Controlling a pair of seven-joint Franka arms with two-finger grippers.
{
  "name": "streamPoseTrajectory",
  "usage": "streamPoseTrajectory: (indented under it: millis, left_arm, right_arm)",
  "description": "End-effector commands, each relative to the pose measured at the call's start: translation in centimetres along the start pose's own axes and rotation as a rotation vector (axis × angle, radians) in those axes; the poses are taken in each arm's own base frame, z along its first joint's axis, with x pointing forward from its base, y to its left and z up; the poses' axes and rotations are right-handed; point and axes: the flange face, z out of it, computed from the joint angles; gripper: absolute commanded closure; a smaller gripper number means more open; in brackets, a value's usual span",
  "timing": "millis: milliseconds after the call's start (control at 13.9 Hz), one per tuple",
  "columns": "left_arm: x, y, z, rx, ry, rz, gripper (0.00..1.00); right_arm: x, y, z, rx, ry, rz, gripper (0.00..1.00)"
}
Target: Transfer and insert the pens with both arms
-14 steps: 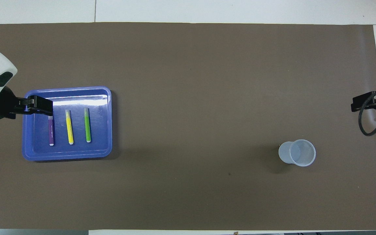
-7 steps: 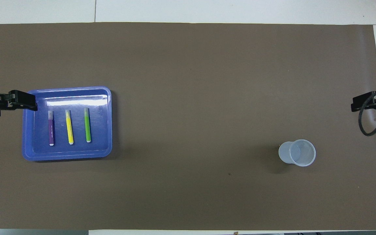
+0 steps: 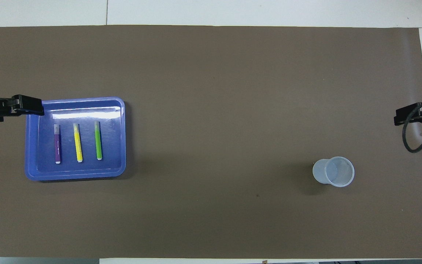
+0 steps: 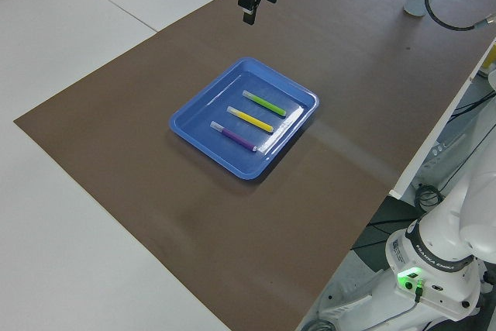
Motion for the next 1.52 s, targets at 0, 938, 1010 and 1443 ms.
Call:
streamPoseTrajectory:
  millis: [0, 938, 1010, 1443]
  left_arm:
    - [-1.7, 0.8, -0.2, 0.010, -0.024, 0.015, 0.00]
    - [-2.4, -0.1, 1.0, 0.023, -0.058, 0.025, 0.00]
    - [-2.3, -1.0, 1.0, 0.022, -0.061, 0.022, 0.00]
    - [-1.0, -5.5, 6.7, 0.009, -0.121, 0.072, 0.00]
  right_arm:
    - [-0.6, 0.1, -0.2, 0.014, 0.013, -0.009, 0.00]
    - [-0.6, 0.1, -0.2, 0.013, 0.013, -0.009, 0.00]
    - [-0.6, 0.1, -0.2, 0.014, 0.012, -0.009, 0.00]
    - [-0.6, 0.1, -0.2, 0.014, 0.013, -0.009, 0.00]
